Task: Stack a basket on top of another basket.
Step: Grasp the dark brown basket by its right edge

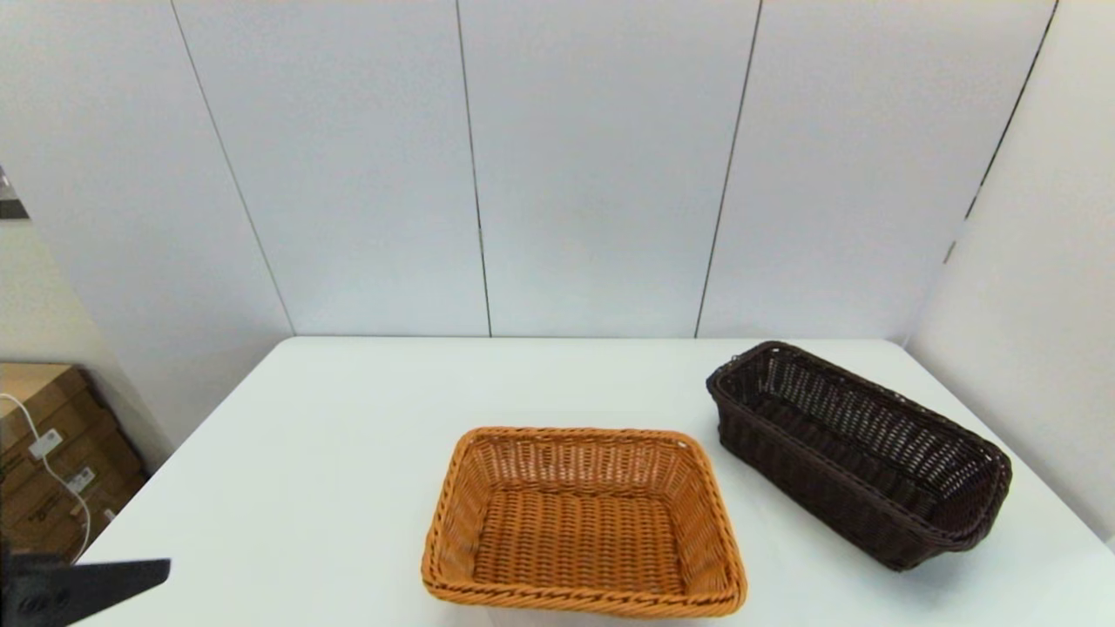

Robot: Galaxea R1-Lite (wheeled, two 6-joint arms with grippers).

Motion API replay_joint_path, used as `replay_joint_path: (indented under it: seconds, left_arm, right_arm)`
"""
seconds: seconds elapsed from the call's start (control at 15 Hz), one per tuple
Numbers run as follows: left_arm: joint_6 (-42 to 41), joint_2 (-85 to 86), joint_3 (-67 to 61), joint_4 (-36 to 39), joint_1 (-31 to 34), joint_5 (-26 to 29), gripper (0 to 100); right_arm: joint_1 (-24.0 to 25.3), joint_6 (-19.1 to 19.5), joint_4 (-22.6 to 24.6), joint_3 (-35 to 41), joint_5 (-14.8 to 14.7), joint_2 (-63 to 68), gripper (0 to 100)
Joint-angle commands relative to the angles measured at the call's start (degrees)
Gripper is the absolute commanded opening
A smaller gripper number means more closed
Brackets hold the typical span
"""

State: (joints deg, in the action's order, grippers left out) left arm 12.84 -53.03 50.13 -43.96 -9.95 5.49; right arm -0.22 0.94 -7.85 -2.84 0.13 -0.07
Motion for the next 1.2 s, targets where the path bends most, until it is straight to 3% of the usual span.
replay_joint_path:
  seconds: [0.07, 0.47, 0.8, 0.93, 1.0, 1.2]
  left_arm:
    - [0.2, 26.4, -8.0, -9.4, 0.5, -1.3, 100]
    - [-1.5, 39.0, -10.5, -14.2, 9.9, -1.0, 100]
    - [-5.7, 49.1, -16.5, -13.7, 10.0, -1.2, 100]
    - [-9.7, 53.1, -23.0, -7.3, 9.9, -1.8, 100]
    - [-10.5, 53.0, -26.7, -1.7, 9.9, -4.6, 100]
    - [-11.3, 53.0, -38.0, 21.1, 9.9, -6.2, 100]
  right_arm:
    - [0.0, 0.0, -0.1, 0.0, 0.0, 0.1, 100]
    - [0.0, 0.0, 0.0, -0.1, 0.0, 0.1, 100]
    - [0.0, 0.0, -0.1, 0.0, 0.0, 0.1, 100]
    - [0.0, 0.0, 0.0, 0.0, 0.0, 0.1, 100]
    - [0.0, 0.0, -0.1, 0.0, 0.0, 0.1, 100]
    - [0.0, 0.0, -0.1, 0.0, 0.0, 0.1, 100]
